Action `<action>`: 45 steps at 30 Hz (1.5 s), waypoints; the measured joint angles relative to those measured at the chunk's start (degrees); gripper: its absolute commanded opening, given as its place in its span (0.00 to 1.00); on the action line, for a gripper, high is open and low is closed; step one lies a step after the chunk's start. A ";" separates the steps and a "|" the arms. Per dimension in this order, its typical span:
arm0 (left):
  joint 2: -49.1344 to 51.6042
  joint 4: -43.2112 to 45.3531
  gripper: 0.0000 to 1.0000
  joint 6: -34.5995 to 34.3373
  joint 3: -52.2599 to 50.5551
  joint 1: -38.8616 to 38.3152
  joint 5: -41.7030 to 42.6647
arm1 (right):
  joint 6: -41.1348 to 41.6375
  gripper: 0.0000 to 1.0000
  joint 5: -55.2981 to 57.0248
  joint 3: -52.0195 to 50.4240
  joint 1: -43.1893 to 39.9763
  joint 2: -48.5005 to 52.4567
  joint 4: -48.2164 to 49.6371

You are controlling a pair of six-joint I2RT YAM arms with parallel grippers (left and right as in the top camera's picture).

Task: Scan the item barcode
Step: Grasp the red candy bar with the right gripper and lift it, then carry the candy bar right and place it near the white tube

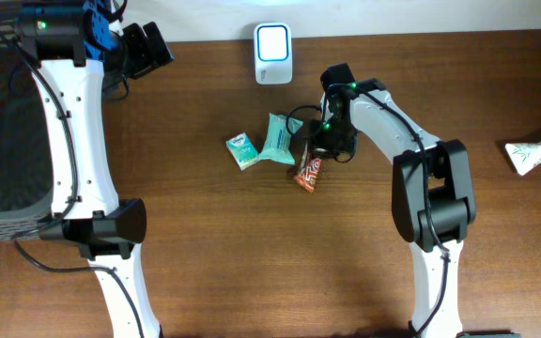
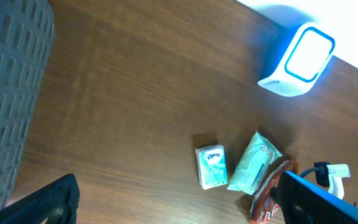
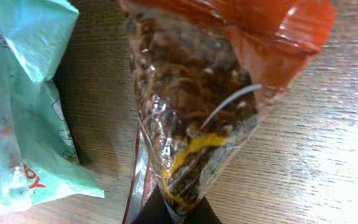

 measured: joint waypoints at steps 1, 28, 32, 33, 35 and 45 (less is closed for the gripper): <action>0.00 -0.02 0.99 0.00 0.00 0.00 0.00 | -0.46 0.04 -0.17 0.46 0.00 0.02 -0.20; 0.00 0.00 0.99 0.02 0.00 0.00 0.02 | -9.55 0.04 29.94 25.31 -7.74 -0.59 13.64; 0.00 -0.02 0.99 0.00 0.00 0.00 0.02 | -3.61 0.04 44.87 25.55 -25.20 -1.70 -3.65; 0.00 0.00 0.99 0.00 0.00 0.00 0.00 | -0.83 0.04 46.49 25.53 -31.54 -1.70 -7.54; 0.00 0.00 0.99 0.00 0.00 0.00 0.00 | 1.46 0.04 44.78 25.53 -38.23 -1.70 -8.70; 0.00 -0.02 0.99 0.00 0.00 0.00 0.00 | 6.62 0.28 35.08 17.05 -54.53 2.95 -6.29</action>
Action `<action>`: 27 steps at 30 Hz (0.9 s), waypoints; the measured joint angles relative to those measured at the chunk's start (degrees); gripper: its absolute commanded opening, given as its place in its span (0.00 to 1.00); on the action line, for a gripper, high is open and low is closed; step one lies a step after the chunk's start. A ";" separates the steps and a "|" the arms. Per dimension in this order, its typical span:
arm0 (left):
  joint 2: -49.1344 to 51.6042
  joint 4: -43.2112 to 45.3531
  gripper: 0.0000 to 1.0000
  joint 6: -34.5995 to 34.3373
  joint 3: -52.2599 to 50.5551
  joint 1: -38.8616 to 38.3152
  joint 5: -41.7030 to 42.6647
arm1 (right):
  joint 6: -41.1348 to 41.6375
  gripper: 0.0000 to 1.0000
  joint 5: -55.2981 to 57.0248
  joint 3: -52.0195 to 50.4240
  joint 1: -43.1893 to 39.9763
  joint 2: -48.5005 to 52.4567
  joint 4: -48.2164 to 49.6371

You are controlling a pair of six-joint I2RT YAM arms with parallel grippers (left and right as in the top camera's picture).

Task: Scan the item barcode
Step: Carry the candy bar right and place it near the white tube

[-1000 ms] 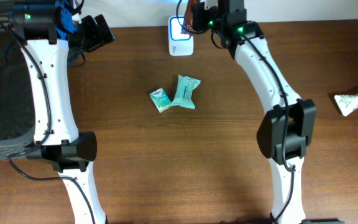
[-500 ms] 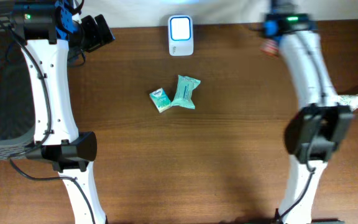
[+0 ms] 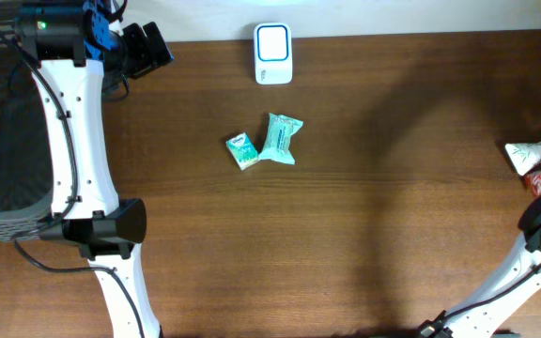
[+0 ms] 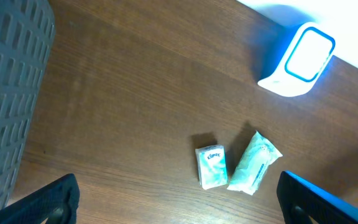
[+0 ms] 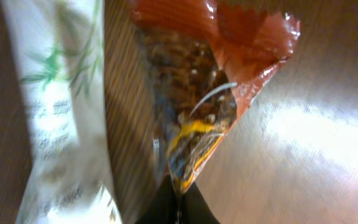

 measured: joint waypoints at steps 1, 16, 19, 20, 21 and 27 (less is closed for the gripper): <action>0.00 0.02 0.99 0.00 0.00 0.00 0.00 | 0.22 0.38 -0.42 -1.16 -0.46 0.15 1.70; 0.00 0.02 0.99 0.00 0.00 0.00 0.02 | -10.95 0.72 -37.97 14.34 7.58 -9.79 -8.09; 0.00 0.02 0.99 0.00 0.00 0.00 0.00 | -15.45 0.72 -47.98 11.91 16.63 -9.73 -11.85; 0.00 0.02 0.99 0.00 0.00 0.00 0.00 | -16.72 0.71 -50.49 9.03 22.69 -9.11 -11.93; 0.00 0.02 0.99 0.00 0.00 0.00 0.00 | -16.61 0.71 -51.17 5.79 28.35 -8.55 -9.38; 0.00 0.00 0.99 0.00 0.00 0.00 0.00 | -7.82 0.71 -42.86 -4.76 47.52 -6.51 4.11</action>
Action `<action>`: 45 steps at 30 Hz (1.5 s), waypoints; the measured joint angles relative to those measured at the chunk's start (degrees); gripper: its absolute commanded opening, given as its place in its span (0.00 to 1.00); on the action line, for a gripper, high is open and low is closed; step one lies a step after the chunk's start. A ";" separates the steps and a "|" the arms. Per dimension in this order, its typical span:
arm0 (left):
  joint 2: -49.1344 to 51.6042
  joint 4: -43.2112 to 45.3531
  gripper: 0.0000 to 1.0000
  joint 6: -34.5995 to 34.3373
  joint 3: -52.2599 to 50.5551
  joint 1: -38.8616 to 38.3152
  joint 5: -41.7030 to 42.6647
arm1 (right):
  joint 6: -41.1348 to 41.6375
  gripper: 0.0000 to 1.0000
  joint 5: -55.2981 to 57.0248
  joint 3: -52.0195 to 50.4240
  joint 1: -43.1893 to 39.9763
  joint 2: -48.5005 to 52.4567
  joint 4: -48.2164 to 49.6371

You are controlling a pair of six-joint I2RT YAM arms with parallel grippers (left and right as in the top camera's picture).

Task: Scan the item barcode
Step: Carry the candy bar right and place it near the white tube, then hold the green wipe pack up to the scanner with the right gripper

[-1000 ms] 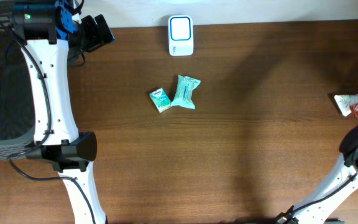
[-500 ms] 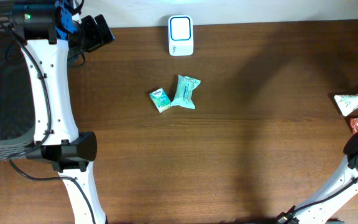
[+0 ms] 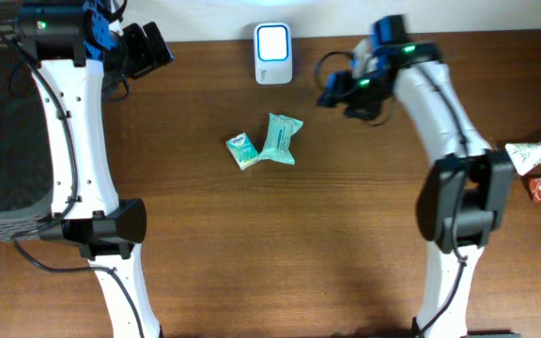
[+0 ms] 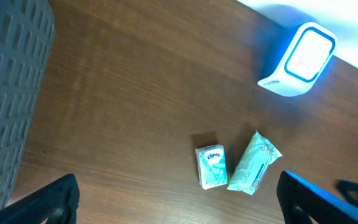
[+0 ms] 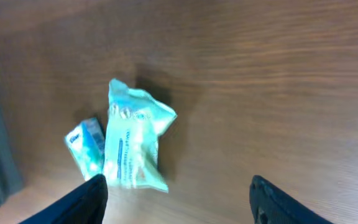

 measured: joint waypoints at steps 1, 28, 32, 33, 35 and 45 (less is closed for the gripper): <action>0.00 0.02 0.99 0.00 0.00 0.00 0.00 | 3.08 0.71 3.67 -0.24 3.32 0.35 1.22; 0.00 0.00 0.99 0.00 0.00 0.00 0.00 | -1.73 0.12 30.45 10.97 19.02 9.77 20.92; 0.00 0.07 0.99 0.00 0.00 0.00 0.00 | -5.31 0.09 33.62 10.82 18.67 9.79 34.25; 0.00 0.02 0.99 0.00 0.00 0.00 0.00 | -5.60 0.09 33.92 10.80 18.58 9.79 36.28; 0.00 0.00 0.99 0.00 0.00 0.00 0.00 | -5.88 0.08 34.23 10.80 18.21 9.94 40.22; 0.00 0.02 0.99 0.00 0.00 0.00 0.00 | -3.98 0.05 31.21 10.84 11.50 13.11 42.51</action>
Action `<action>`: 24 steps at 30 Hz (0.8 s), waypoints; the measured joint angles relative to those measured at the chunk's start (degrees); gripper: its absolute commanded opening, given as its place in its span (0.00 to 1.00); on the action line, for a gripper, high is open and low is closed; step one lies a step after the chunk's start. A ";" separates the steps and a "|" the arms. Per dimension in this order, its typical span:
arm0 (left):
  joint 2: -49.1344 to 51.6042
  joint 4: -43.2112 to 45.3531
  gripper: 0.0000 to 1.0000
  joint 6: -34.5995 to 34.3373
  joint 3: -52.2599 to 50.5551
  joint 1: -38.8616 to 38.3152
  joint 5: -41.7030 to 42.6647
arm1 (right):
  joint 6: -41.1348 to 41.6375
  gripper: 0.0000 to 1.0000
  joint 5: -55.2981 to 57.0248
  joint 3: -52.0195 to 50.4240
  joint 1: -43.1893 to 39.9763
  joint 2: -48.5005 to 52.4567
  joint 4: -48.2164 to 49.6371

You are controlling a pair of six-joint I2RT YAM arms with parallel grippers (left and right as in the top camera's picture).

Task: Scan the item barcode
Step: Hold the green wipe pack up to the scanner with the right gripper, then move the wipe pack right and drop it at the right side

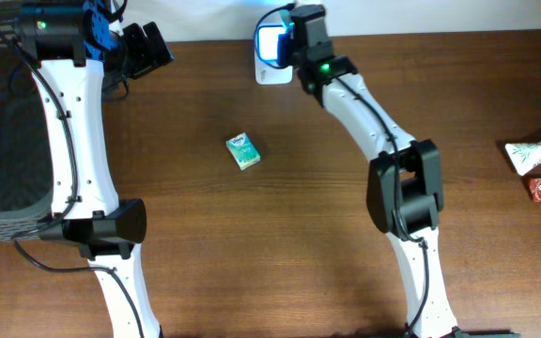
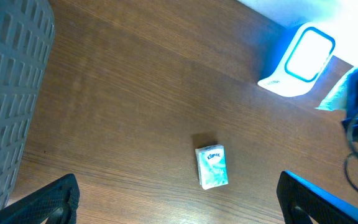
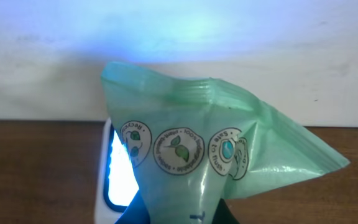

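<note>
The white scanner (image 1: 267, 58) with its lit blue window stands at the table's back edge. My right gripper (image 1: 296, 39) is right beside it, shut on a green wipes pack (image 3: 207, 168) that is held upright in front of the scanner (image 3: 118, 180). The right gripper (image 3: 179, 219) shows only its dark tips under the pack. The left wrist view shows the scanner (image 2: 302, 59) and an edge of the green pack (image 2: 334, 96). A small tissue pack (image 1: 242, 150) lies mid-table. My left gripper (image 1: 146, 49) hangs open at the far left, high over the table (image 2: 179, 208).
A grey basket fills the left side. At the right edge lie a white pack with green print (image 1: 538, 150) and a red snack bar. The tissue pack (image 2: 212, 167) lies alone on the wood.
The green pack lay next to the tissue pack and my right gripper hung open to the right of the scanner. Now that gripper is shut on the green pack at the scanner's window.
My right gripper was shut on the red snack bar beside the two packs. Then it held the bar at the right edge by the white pack. Then the bar lay there and the gripper was open mid-table. Now it holds the green pack before the scanner.
</note>
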 measured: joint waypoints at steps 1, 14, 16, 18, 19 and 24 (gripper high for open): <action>0.00 0.00 0.99 0.00 0.00 0.00 0.00 | 1.38 0.05 -2.25 0.00 -1.01 0.00 0.09; 0.00 -0.02 0.99 0.02 0.00 0.00 -0.02 | 4.90 0.04 2.29 0.13 -13.11 -4.39 -23.41; 0.00 -0.02 0.99 0.00 0.00 0.00 0.00 | 5.03 0.04 4.35 0.35 -23.10 -5.95 -31.28; 0.00 0.00 0.99 0.00 0.00 0.00 0.00 | 5.03 0.13 6.01 0.24 -34.73 -5.88 -37.00; 0.00 0.00 0.99 0.00 0.00 0.00 0.00 | 4.96 0.55 5.88 0.22 -36.98 -5.86 -37.64; 0.00 0.00 0.99 0.00 0.00 0.00 0.00 | 4.74 0.96 5.05 -1.66 -45.13 -5.64 -38.34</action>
